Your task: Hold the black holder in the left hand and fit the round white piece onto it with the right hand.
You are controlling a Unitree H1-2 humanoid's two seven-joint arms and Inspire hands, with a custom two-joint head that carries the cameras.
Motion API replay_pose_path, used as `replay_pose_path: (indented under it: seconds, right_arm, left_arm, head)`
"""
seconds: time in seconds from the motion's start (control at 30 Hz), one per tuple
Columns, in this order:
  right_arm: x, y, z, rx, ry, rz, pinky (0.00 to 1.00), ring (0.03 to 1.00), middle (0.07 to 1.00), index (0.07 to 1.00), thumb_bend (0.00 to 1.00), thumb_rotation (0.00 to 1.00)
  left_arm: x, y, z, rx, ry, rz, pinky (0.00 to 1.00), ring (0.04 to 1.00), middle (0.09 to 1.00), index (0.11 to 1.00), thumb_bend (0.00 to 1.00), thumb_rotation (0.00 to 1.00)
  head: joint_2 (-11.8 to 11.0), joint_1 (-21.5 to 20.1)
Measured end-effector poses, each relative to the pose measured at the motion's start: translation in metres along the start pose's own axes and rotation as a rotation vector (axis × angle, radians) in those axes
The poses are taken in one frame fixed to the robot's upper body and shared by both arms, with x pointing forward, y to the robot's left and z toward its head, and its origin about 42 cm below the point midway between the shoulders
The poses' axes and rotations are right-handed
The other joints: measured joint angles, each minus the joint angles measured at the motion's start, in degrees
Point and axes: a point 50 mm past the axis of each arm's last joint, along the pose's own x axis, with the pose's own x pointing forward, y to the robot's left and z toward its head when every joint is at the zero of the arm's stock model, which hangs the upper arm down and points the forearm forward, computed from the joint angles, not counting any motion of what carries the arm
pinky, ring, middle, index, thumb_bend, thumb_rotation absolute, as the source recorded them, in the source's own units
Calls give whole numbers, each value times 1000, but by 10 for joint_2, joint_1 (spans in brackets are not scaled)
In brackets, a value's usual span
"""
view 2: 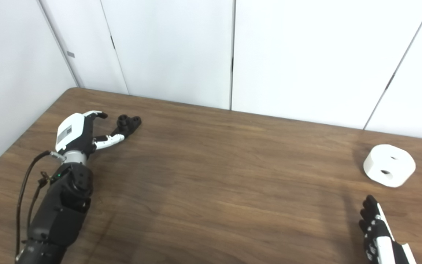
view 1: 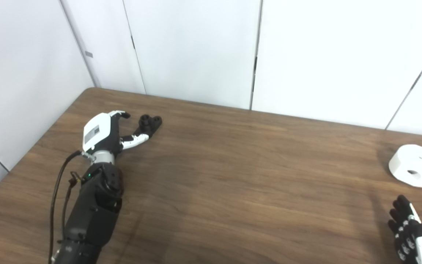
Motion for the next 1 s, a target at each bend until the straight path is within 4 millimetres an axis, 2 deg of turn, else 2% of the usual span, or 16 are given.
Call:
replay_pose_path:
  seconds: [0.33,0.73,1.0]
  right_arm:
    - [0,0,0,-2,-2,-2,1000,1000,1000,984,564,1000]
    - [-2,0,2,-3,-4,-3,1000,1000,1000,984,574,1000]
    - [-5,1,4,-2,1,-2,1000,1000,1000,979,622,1000]
  left_arm:
    - [15,-10,8,28,7,-17,970,938,890,748,858,358]
    - [20,-19,2,70,36,-51,968,945,887,721,850,340]
    - [21,-24,0,104,39,-67,981,945,875,695,851,334]
  head:
    - [0,0]
    - [7,-4]
    - [11,-5]
